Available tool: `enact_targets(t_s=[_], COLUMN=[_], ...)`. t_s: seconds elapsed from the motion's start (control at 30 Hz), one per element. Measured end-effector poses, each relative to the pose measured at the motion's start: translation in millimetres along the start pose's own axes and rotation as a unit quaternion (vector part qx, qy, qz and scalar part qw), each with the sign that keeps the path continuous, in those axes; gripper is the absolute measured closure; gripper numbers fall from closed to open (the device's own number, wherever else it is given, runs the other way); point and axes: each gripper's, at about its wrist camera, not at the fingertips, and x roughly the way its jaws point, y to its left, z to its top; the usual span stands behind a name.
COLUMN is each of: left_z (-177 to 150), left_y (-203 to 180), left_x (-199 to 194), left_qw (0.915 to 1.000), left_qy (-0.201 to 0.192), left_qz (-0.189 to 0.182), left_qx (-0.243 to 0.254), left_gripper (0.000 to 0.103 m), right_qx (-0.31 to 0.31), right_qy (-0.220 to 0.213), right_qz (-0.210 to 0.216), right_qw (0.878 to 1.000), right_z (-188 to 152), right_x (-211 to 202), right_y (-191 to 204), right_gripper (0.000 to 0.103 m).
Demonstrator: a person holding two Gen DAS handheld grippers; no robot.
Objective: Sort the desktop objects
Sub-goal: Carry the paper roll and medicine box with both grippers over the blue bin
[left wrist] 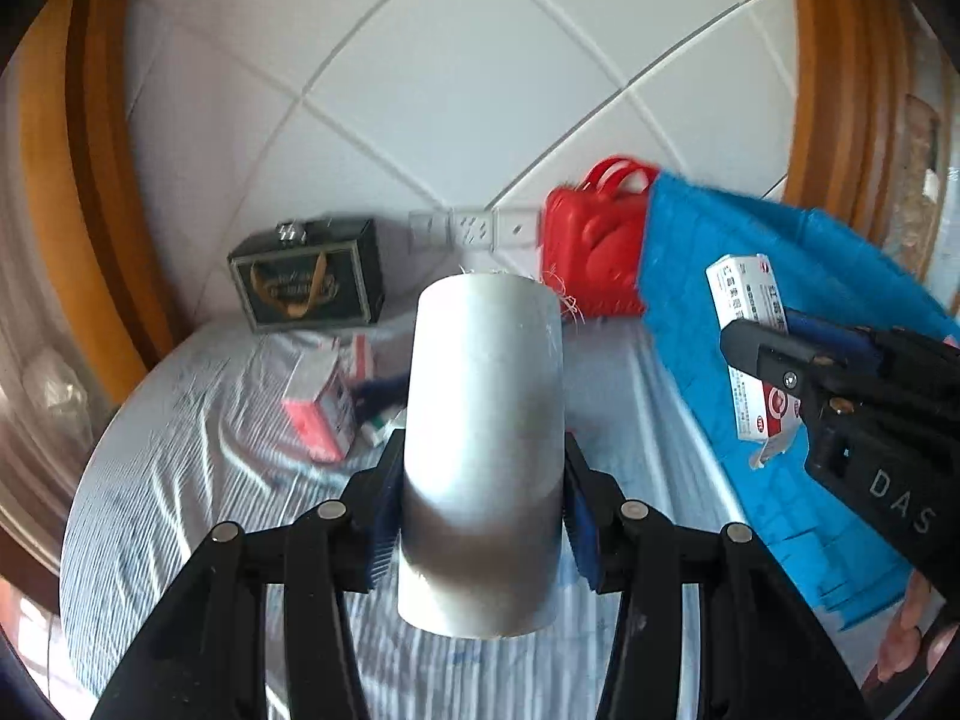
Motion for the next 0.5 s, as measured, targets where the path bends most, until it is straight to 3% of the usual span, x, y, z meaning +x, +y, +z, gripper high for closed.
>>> enact_targets(t_s=[0.2, 0.5], left_z=[20.8, 42.0], left_y=[-49.3, -143.1], left_x=[-40.1, -62.5], left_qw=[0.9975, 0.9907], left_qy=[-0.062, -0.095], left_qz=[-0.026, -0.079], left_qx=[0.022, 0.057], left_gripper=[0.057, 0.057], right_qx=[0.008, 0.044], right_qy=[-0.067, -0.114], right_qz=[-0.035, -0.114], right_qw=[0.997, 0.986], right_z=[9.0, 5.2], right_x=[-59.4, -115.3], right_y=[-32.4, -115.8], right_gripper=[0.075, 0.075])
